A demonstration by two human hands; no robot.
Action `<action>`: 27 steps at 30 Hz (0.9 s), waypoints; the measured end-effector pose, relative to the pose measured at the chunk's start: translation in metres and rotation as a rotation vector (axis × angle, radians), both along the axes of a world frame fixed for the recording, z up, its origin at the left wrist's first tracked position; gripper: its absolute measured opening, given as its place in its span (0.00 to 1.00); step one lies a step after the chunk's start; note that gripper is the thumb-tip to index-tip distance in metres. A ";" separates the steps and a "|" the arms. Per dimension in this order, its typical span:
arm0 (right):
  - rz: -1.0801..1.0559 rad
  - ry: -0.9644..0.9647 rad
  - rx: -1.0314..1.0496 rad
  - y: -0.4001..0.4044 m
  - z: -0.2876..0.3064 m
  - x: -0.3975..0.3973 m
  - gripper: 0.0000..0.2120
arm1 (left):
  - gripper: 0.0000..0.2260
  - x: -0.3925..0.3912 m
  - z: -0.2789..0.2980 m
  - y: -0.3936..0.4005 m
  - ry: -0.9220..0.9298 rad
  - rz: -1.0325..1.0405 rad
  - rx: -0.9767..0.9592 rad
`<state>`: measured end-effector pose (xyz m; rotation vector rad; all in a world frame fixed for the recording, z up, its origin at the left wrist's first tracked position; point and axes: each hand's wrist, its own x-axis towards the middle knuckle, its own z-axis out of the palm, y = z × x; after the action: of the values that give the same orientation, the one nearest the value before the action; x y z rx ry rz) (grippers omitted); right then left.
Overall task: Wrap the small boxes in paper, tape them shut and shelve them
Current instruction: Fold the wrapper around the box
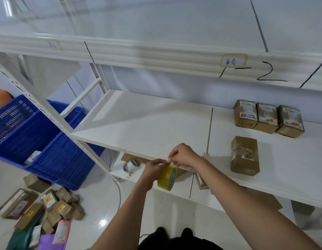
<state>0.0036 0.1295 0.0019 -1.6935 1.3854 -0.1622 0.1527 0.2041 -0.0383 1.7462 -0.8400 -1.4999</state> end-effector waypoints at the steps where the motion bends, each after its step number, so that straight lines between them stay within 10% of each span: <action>1: 0.008 0.006 -0.002 -0.002 0.000 0.002 0.06 | 0.10 0.003 0.000 0.001 -0.004 -0.007 0.005; 14: 0.025 0.093 -0.029 -0.005 -0.006 0.059 0.05 | 0.03 0.061 0.003 -0.002 -0.011 -0.094 0.019; 27: -0.045 0.195 -0.118 -0.013 -0.026 0.105 0.05 | 0.19 0.096 -0.020 -0.020 0.009 0.005 0.158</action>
<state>0.1085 0.1169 -0.0239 -1.8155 1.5851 -0.1080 0.2490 0.1841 -0.0582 1.8516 -0.7286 -1.6074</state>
